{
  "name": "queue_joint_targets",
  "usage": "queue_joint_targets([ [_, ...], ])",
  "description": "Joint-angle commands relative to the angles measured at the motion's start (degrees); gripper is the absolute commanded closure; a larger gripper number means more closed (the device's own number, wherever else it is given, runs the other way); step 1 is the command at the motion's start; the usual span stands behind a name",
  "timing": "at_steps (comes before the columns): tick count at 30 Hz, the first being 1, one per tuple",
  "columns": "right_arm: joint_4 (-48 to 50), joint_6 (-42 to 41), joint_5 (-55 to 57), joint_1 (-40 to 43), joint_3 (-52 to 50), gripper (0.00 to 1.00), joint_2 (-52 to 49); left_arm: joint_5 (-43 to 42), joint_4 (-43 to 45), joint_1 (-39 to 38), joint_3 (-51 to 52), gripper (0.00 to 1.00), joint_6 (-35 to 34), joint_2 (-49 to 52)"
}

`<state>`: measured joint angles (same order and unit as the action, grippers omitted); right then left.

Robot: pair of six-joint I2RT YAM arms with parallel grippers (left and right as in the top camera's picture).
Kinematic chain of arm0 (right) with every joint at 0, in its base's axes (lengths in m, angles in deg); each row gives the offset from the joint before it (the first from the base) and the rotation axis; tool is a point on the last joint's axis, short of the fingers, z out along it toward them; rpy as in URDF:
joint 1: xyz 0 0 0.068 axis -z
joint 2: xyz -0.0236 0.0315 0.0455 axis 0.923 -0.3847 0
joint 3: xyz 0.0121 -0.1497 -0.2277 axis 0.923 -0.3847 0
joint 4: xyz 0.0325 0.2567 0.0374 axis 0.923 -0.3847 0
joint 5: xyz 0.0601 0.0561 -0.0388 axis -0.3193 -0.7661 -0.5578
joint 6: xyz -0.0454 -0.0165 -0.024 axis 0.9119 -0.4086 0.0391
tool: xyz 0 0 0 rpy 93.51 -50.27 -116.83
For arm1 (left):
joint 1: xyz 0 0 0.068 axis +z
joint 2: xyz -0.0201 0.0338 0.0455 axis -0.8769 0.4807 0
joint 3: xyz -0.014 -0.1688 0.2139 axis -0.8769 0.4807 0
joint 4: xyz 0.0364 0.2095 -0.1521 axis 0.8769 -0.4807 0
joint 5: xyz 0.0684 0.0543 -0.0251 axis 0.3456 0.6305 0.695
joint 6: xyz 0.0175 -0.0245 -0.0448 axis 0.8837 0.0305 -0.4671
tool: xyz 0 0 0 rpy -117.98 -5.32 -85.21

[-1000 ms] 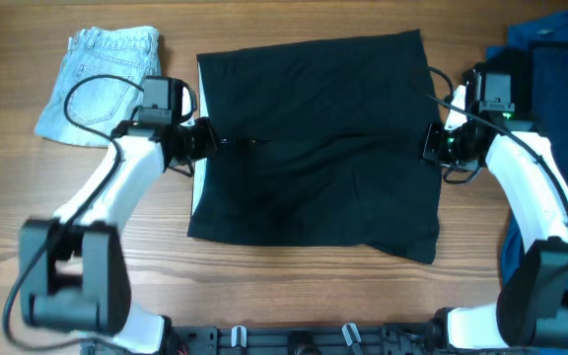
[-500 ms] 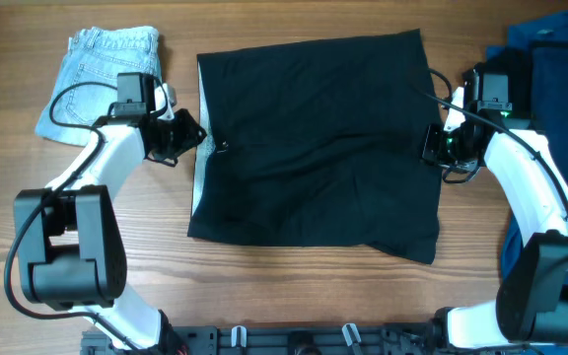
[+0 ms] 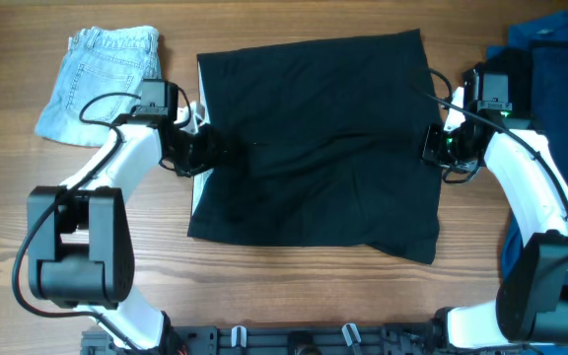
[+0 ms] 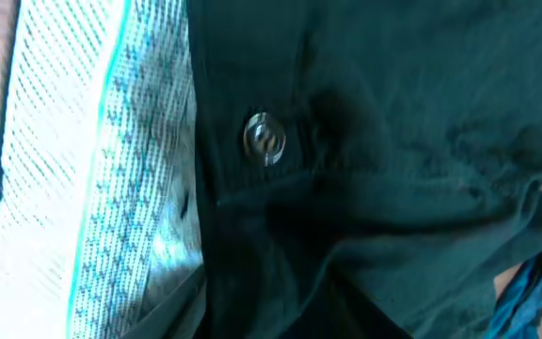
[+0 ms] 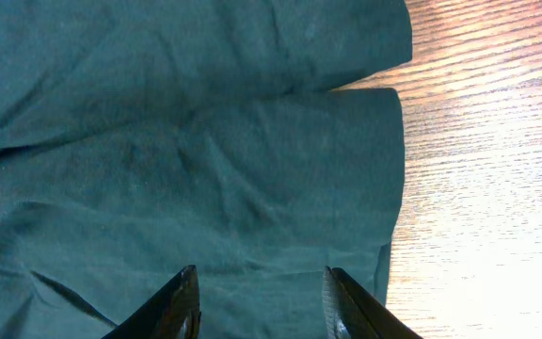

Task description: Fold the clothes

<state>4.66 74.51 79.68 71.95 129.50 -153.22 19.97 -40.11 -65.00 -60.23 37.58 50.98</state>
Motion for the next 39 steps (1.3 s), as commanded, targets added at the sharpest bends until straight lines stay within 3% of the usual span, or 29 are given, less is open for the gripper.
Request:
queue_joint_targets([
  [1, -0.31, 0.59, 0.85, -0.02, 0.59, 0.57, -0.70, 1.88, -4.85, -0.28, -0.26, 0.60, 0.44, 0.68],
  [3, -0.09, 0.59, 0.85, -0.02, 0.59, 0.57, -0.70, 8.17, -6.67, -0.28, -0.24, 0.56, 0.46, 0.68],
  [11, -0.26, 0.59, 0.85, -0.02, 0.59, 0.57, -0.70, 4.37, -3.34, -0.31, -0.24, 0.62, 0.04, 0.79],
  [13, -0.20, 0.59, 0.85, -0.02, 0.59, 0.57, -0.70, 2.49, -3.30, -0.31, -0.24, 0.69, 0.04, 0.79],
  [15, -0.15, 0.59, 0.85, -0.02, 0.59, 0.57, -0.70, 1.57, -1.90, -0.24, -0.24, 0.90, 0.35, 0.79],
  [16, -0.17, 0.59, 0.85, -0.02, 0.59, 0.57, -0.70, 1.90, -0.85, 0.42, -0.26, 0.96, 0.28, 0.76],
  [24, -0.17, 0.55, 3.21, -0.02, 0.59, 0.57, -0.70, 1.90, 1.38, 12.11, -0.28, 0.96, 0.33, -0.66],
  [27, 0.52, 0.57, 4.33, -0.02, 0.59, 0.57, -0.70, 1.92, 1.01, 12.00, -0.26, 0.96, 0.31, -0.63],
  [29, 0.74, 0.57, 4.46, -0.02, 0.59, 0.56, -0.70, 1.90, 1.51, 10.80, -0.26, 0.92, 0.31, -0.63],
  [30, 1.44, 0.57, 4.46, -0.02, 0.61, 0.56, -0.70, 1.88, 3.45, 10.03, -0.26, 0.85, 0.28, -0.63],
  [31, 2.12, 0.55, 4.44, -0.02, 0.59, 0.56, -0.70, 1.64, 5.97, 8.87, -0.26, 0.64, 0.26, -0.61],
  [33, 2.23, 0.55, 4.46, -0.02, 0.59, 0.55, -0.70, 1.66, 7.65, 6.51, -0.26, 0.50, 0.24, 0.46],
  [37, 2.19, 0.57, 4.44, -0.02, 0.59, 0.56, -0.70, 1.25, 7.96, 2.97, -0.26, 0.48, -1.55, 5.57],
  [39, 2.16, 0.55, 4.44, -0.02, 0.59, 0.56, -0.70, -3.04, 9.86, 2.43, -0.26, 0.51, -3.15, 7.48],
])
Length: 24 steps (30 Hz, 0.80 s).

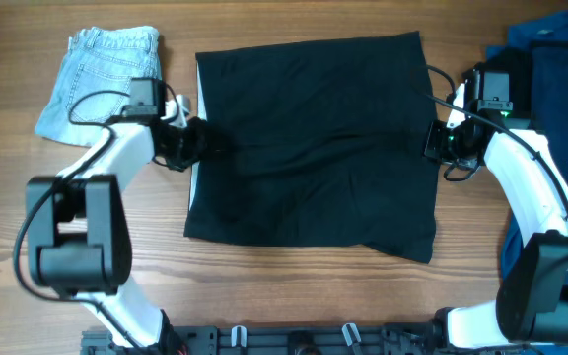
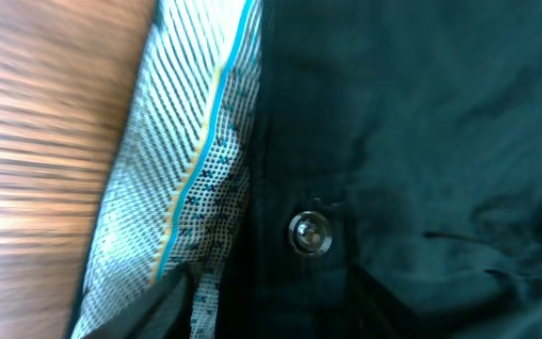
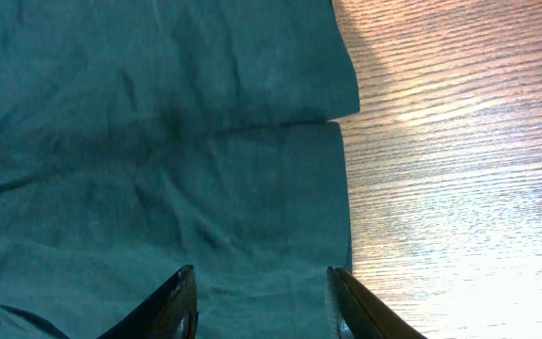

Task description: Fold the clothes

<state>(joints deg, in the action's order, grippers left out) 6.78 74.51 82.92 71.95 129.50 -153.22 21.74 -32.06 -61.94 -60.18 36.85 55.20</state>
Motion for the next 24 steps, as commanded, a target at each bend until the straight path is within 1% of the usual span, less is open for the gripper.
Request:
queue_joint_targets([
  [1, 0.04, 0.57, 1.20, -0.02, 0.59, 0.56, -0.70, -8.00, 2.91, -0.72, -0.31, 0.51, -3.61, 3.52],
  [3, 0.04, 0.57, 1.20, -0.02, 0.59, 0.56, -0.70, -10.12, 4.42, -0.72, -0.31, 0.53, -5.27, 3.50],
  [5, 0.04, 0.55, 1.20, -0.02, 0.59, 0.56, -0.70, -11.80, 7.41, -0.55, -0.33, 0.59, -6.23, 3.50],
  [7, 0.04, 0.55, 1.20, -0.02, 0.59, 0.56, -0.70, -14.71, 11.54, -0.33, -0.33, 0.63, -8.57, 3.45],
  [9, 0.04, 0.57, 1.22, -0.02, 0.59, 0.55, -0.70, -15.26, 15.72, -0.17, -0.33, 0.70, -9.77, 3.39],
  [11, -0.02, 0.55, 1.22, -0.02, 0.59, 0.56, -0.70, -15.21, 16.26, 0.37, -0.33, 0.79, -9.75, 3.41],
  [13, 0.00, 0.57, 1.20, -0.02, 0.59, 0.55, -0.70, -15.23, 16.09, 1.18, -0.33, 0.82, -9.75, 3.39],
  [14, 0.00, 0.55, 1.20, -0.02, 0.59, 0.55, -0.70, -15.26, 16.00, 1.20, -0.33, 0.82, -9.73, 3.39],
  [15, -0.04, 0.57, 1.20, -0.02, 0.59, 0.55, -0.70, -15.21, 15.30, 1.14, -0.31, 0.71, -9.51, 3.41],
  [16, -0.11, 0.55, 1.20, -0.02, 0.59, 0.55, -0.70, -12.74, 12.83, 0.98, -0.31, 0.62, -9.33, 3.41],
  [18, -0.04, 0.57, 1.20, -0.02, 0.59, 0.55, -0.70, -7.76, 10.19, 0.35, -0.31, 0.59, -6.32, 3.43],
  [20, -0.04, 0.55, 1.20, -0.02, 0.59, 0.55, -0.70, -6.34, 9.81, -0.81, -0.31, 0.57, -4.72, 3.43],
  [23, -0.07, 0.57, 1.20, -0.02, 0.59, 0.55, -0.70, -3.30, 10.64, -2.25, -0.31, 0.57, -4.72, 3.48],
  [24, -0.07, 0.57, 1.20, -0.02, 0.59, 0.55, -0.70, -3.26, 11.34, -2.64, -0.31, 0.59, -4.72, 3.52],
])
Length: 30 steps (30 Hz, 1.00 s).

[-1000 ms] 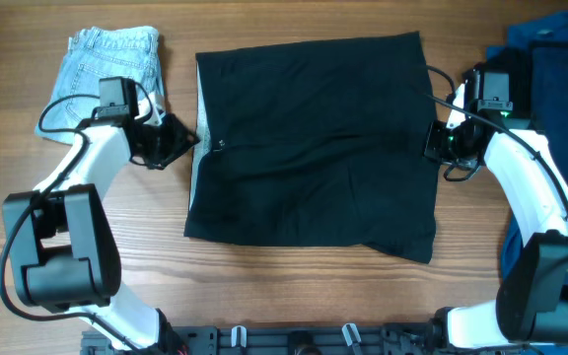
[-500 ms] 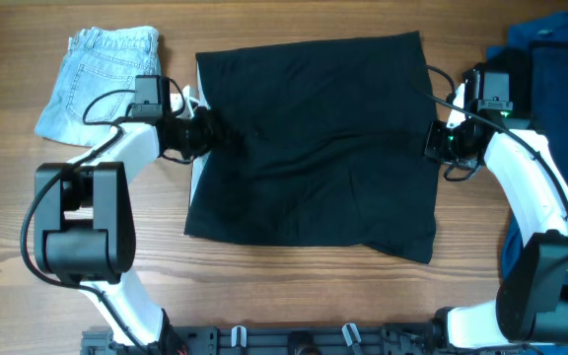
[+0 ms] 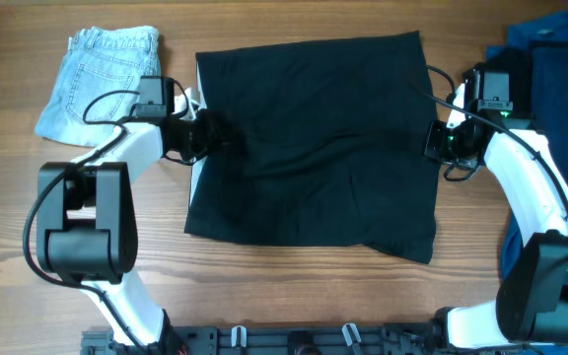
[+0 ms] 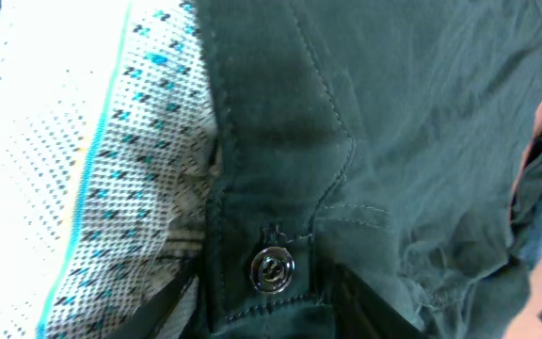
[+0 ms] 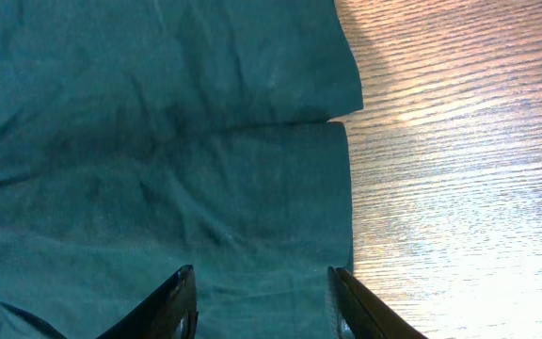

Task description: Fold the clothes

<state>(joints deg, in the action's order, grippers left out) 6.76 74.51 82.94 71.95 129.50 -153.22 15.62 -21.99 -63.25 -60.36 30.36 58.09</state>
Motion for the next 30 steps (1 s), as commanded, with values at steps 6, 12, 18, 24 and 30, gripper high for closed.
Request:
queue_joint_targets([
  [6, 0.00, 0.55, 1.18, -0.02, 0.59, 0.54, -0.70, -7.06, 7.43, -0.87, -0.15, 0.82, 1.73, 0.39],
  [12, -0.04, 0.55, 1.18, -0.02, 0.59, 0.53, -0.70, -8.72, 5.27, -0.15, -0.13, 0.87, 1.88, 0.31],
  [18, -0.04, 0.55, 1.18, -0.02, 0.59, 0.52, -0.70, -8.48, -1.79, -0.44, -0.13, 0.79, 7.80, 0.44],
  [24, -0.09, 0.57, 1.18, -0.02, 0.59, 0.52, -0.70, -3.65, 0.13, -0.81, -0.13, 0.96, 7.76, 0.44],
  [30, -0.02, 0.59, 1.20, -0.02, 0.59, 0.52, -0.70, -2.29, -1.70, 4.48, -0.13, 0.96, 7.78, -0.83],
])
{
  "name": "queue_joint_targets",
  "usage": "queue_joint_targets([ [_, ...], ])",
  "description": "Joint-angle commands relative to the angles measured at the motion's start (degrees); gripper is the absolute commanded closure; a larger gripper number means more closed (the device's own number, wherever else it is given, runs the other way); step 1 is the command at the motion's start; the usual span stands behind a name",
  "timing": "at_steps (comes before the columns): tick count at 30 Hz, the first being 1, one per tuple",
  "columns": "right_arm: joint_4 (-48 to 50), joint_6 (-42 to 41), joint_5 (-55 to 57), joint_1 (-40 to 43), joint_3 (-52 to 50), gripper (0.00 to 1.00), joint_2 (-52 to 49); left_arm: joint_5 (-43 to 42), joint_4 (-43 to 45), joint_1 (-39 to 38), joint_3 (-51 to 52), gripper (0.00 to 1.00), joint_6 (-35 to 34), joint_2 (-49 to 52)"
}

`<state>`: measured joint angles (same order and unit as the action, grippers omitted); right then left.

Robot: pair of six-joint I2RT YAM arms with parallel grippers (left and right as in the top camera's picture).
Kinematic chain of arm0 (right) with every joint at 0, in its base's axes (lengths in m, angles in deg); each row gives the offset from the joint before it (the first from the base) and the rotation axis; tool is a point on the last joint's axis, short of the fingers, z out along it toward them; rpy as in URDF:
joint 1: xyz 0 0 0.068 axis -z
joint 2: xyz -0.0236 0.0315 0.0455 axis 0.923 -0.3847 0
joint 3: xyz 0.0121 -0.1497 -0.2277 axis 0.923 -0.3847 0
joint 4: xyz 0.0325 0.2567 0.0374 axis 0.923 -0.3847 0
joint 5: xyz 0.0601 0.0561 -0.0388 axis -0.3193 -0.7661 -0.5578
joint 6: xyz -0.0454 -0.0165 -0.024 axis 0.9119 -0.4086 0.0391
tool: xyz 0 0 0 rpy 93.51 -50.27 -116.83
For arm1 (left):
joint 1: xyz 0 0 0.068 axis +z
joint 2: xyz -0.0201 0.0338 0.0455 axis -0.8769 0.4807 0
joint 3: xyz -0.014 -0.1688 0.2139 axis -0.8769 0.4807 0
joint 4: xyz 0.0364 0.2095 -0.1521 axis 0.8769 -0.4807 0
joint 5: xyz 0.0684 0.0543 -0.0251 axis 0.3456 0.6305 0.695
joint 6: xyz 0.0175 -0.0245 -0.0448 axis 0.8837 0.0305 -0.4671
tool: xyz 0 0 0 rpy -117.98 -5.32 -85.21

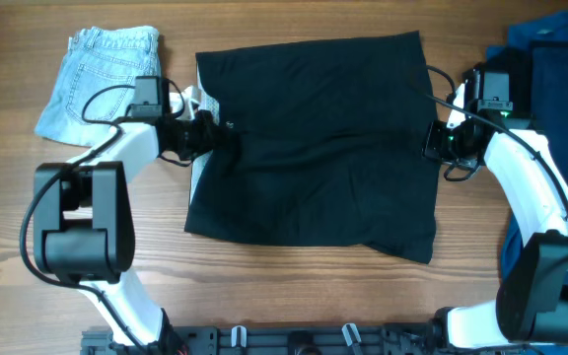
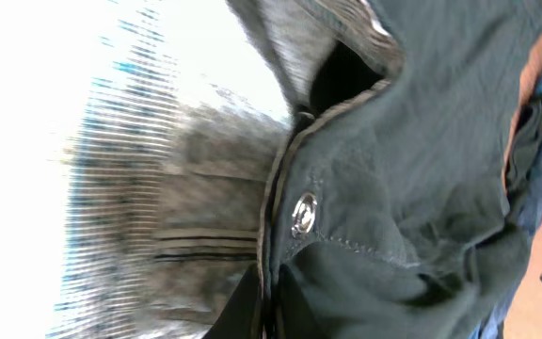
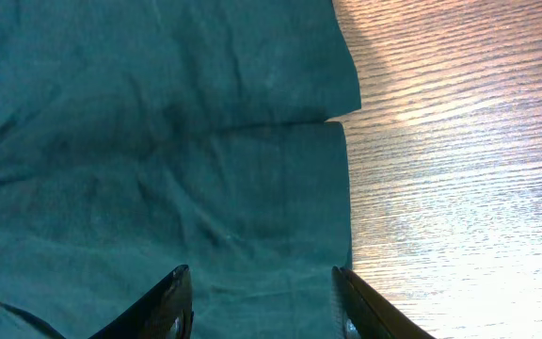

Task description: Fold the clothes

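Observation:
Black shorts (image 1: pixel 314 148) lie spread flat mid-table, waistband to the left, leg hems to the right. My left gripper (image 1: pixel 203 128) is at the waistband. In the left wrist view, the gripper (image 2: pixel 263 315) is shut on the waistband edge just below the metal button (image 2: pixel 301 215), with the pale patterned lining (image 2: pixel 149 188) turned up. My right gripper (image 1: pixel 436 143) hovers at the right edge. In the right wrist view, the gripper (image 3: pixel 263 306) stands open over the leg hems (image 3: pixel 337 188), its fingers apart with only flat cloth beneath.
Folded light denim shorts (image 1: pixel 102 74) lie at the back left. A heap of blue clothes (image 1: pixel 560 59) sits at the right edge, close behind my right arm. Bare wooden table (image 3: pixel 459 188) runs to the right of the hems.
My left gripper was open astride the waistband by the button. Now it is shut on the waistband edge, which is raised with more lining showing. The right gripper has not moved.
My left gripper first sat at the shorts' left edge near the button, its fingers out of view. Then it sat further out over the lining edge, then open astride the waistband, and now shut on it. My right gripper shifted slightly toward the hem edge early, then stayed open there.

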<state>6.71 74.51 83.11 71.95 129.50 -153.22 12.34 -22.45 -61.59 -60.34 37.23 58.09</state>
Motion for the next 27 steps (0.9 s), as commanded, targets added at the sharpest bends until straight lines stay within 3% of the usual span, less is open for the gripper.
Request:
queue_joint_targets([
  [1, 0.04, 0.57, 1.03, -0.02, 0.59, 0.52, -0.70, 1.03, -1.90, 3.52, -0.15, 0.96, 0.94, -1.66],
  [4, 0.17, 0.55, 1.03, -0.02, 0.59, 0.53, -0.70, 1.73, -4.24, 5.01, -0.15, 0.96, 0.63, -3.58],
  [6, 0.20, 0.59, 1.36, -0.02, 0.59, 0.52, -0.70, 9.51, -10.38, 4.94, -0.15, 0.96, 0.42, -3.56],
  [9, 0.42, 0.57, 1.70, -0.02, 0.59, 0.52, -0.70, 12.24, -15.45, 4.94, -0.15, 0.96, -2.49, -3.56],
  [13, 0.94, 0.74, 1.14, -0.02, 0.59, 0.51, -0.70, 16.24, -17.31, 4.94, -0.15, 0.96, -3.87, -3.56],
  [14, 1.31, 2.36, -1.73, -0.02, 0.59, 0.54, -0.70, 16.20, -16.92, 4.94, -0.15, 0.91, -3.85, -3.56],
  [15, 2.25, 3.89, -4.42, -0.02, 0.61, 0.61, -0.70, 16.17, -16.24, 4.94, -0.24, 0.73, -3.85, -3.58],
  [16, 3.69, 3.76, -4.85, -0.02, 0.61, 0.73, -0.70, 15.98, -16.31, 4.94, -0.83, 0.66, -3.80, -3.93],
  [17, 7.13, 3.74, -4.87, -0.02, 0.61, 0.75, -0.70, 15.74, -16.61, 4.79, -2.97, 0.53, -3.58, -5.57],
  [20, 15.37, 3.80, -4.87, -0.02, 0.61, 0.55, -1.49, 15.76, -15.34, 3.13, -8.50, 0.38, -3.13, -11.52],
  [22, 19.58, 3.76, -8.35, -0.02, 0.61, 0.54, -4.02, 16.06, -12.20, 1.40, -8.83, 0.44, -2.29, -12.22],
  [24, 19.58, 3.74, -19.43, -0.26, 0.59, 0.54, -7.76, 18.71, -11.06, -1.22, -8.81, 0.51, -2.29, -10.36],
  [27, 15.13, 4.39, -23.19, -0.98, 0.59, 0.55, -13.62, 19.08, -11.37, -4.37, -8.76, 0.51, -2.27, -6.21],
])
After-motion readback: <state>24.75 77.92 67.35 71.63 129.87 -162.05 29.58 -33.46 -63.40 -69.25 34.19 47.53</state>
